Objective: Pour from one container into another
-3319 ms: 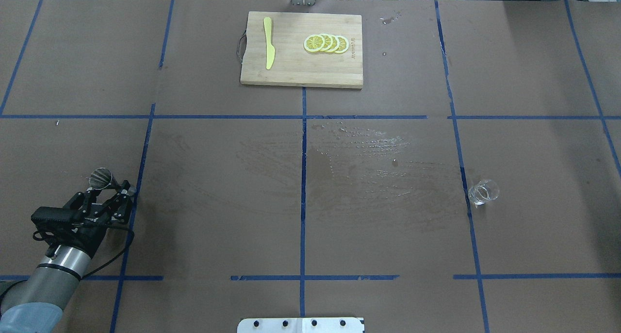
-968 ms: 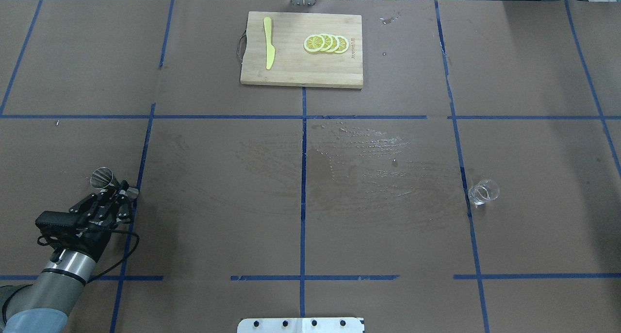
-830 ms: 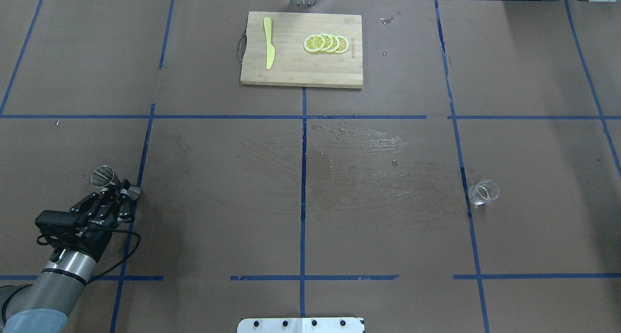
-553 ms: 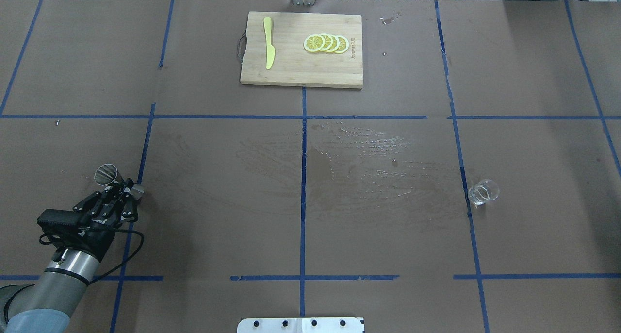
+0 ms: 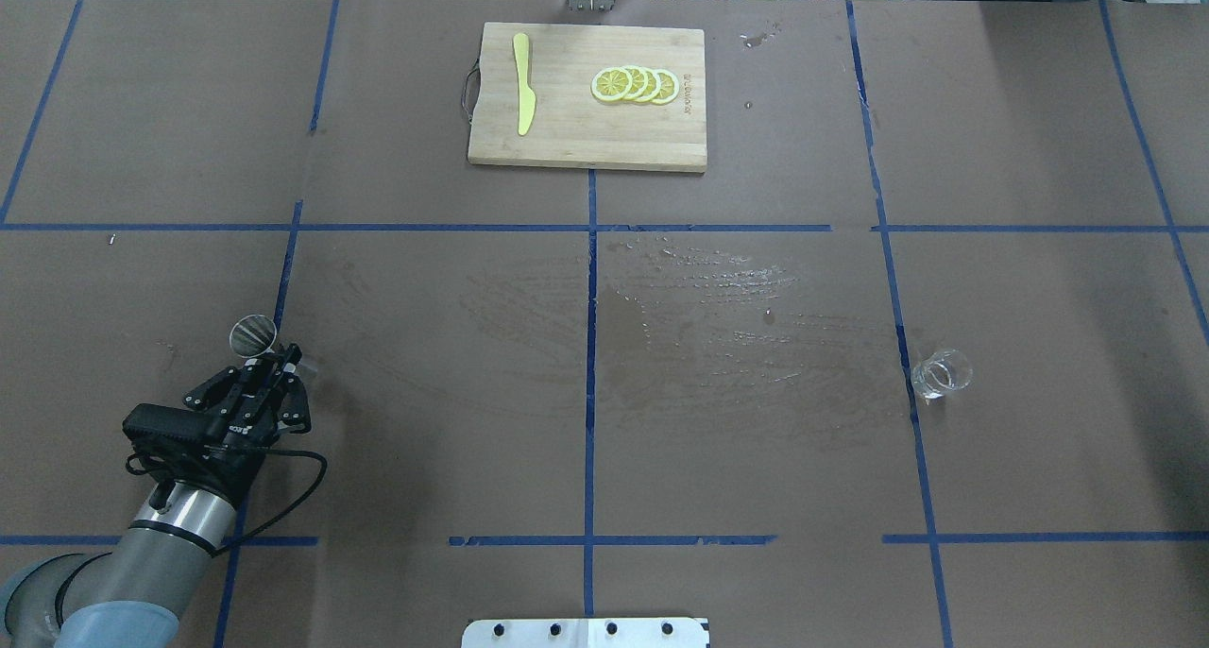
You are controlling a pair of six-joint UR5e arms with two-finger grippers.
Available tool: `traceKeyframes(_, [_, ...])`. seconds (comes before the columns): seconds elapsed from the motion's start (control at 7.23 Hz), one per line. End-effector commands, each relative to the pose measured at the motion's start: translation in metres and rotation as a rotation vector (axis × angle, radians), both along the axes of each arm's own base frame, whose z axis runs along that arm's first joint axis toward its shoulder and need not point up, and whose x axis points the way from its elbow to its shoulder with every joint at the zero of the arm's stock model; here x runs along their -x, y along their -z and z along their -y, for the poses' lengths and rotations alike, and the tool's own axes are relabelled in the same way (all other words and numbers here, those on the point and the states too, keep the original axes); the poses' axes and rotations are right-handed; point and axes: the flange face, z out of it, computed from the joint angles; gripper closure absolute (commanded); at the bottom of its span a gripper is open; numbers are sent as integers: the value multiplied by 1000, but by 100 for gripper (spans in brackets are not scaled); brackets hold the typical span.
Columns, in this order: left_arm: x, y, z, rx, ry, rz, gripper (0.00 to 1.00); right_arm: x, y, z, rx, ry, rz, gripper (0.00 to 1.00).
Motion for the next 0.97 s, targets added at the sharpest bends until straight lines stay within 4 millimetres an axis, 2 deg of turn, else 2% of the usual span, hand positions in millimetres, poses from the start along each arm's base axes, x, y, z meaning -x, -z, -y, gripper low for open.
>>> traceKeyframes(0.0, [-21,32,1,-29,-8,1,100,70,34,-23,-39,-107,94,0])
traceKeyframes(0.28, [-24,41,1,-29,-14,-21,100,108,54,-69,-75,-166,65,0])
traceKeyframes(0.41, [-27,47,2,-31,-14,-35,100,137,67,-89,-52,-223,76,0])
traceKeyframes(0.69, [-27,48,4,-29,-12,-36,100,206,59,-132,-136,-343,-12,0])
traceKeyframes(0.83, [-26,48,5,-28,-16,-35,100,243,59,-164,-228,-456,-51,0])
